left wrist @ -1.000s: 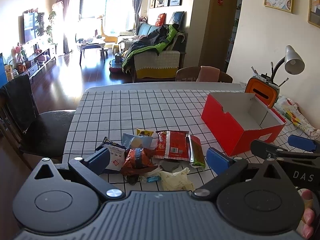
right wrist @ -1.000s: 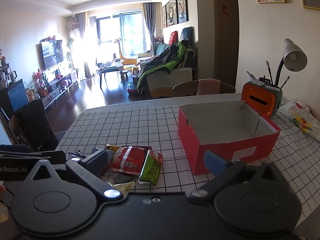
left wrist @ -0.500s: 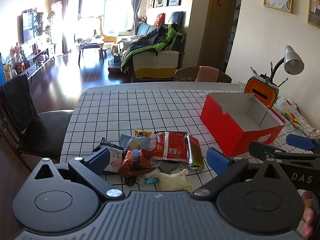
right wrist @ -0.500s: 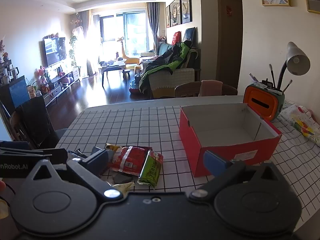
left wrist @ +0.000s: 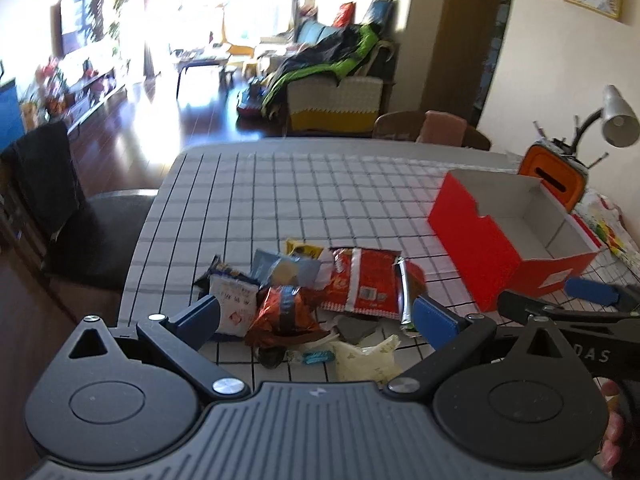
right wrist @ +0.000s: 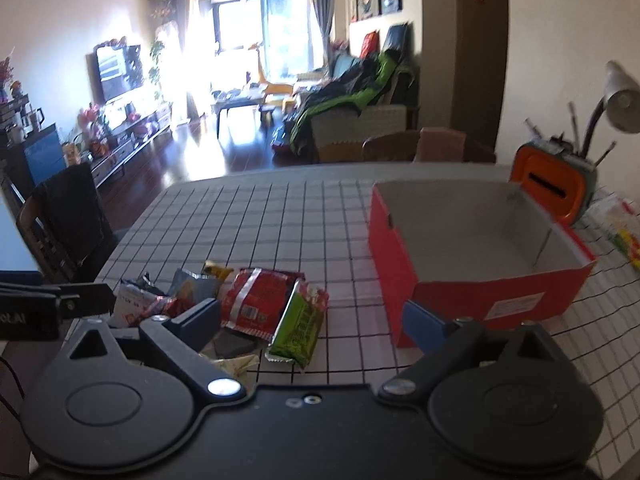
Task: Organize snacks
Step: 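Grasp the green wafer bar with the right tool while the left tool grasps the orange-brown pastry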
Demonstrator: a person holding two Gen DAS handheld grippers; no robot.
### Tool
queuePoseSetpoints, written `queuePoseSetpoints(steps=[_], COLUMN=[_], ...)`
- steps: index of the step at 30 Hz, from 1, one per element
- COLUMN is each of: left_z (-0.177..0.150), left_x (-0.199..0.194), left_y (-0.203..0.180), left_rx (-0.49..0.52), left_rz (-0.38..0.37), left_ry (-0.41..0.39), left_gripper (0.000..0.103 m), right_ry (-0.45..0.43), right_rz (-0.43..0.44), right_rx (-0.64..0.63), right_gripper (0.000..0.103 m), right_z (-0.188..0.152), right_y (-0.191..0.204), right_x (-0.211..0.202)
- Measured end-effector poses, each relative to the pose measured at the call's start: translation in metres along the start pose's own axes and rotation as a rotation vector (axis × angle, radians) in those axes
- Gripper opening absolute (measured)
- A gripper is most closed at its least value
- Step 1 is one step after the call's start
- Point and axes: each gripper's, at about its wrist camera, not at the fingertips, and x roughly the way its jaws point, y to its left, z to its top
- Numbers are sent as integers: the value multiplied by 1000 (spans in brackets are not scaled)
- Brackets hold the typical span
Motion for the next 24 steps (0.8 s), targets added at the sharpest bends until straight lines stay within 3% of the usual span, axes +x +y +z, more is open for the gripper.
queuePoseSetpoints(steps=[18, 24], left_z=[2, 0], left_x=[49, 61], left_y=[16, 21], left_rx=[-67, -84], left_rz=[63, 57], left_ry=[100, 114], left_gripper=[103, 102], right_ry=[284, 357], right_rz=[103, 109], right_rx=[124, 186], right_gripper=[78, 65], right_z=[13, 10], right_y=[-18, -24], right_x=[142, 172])
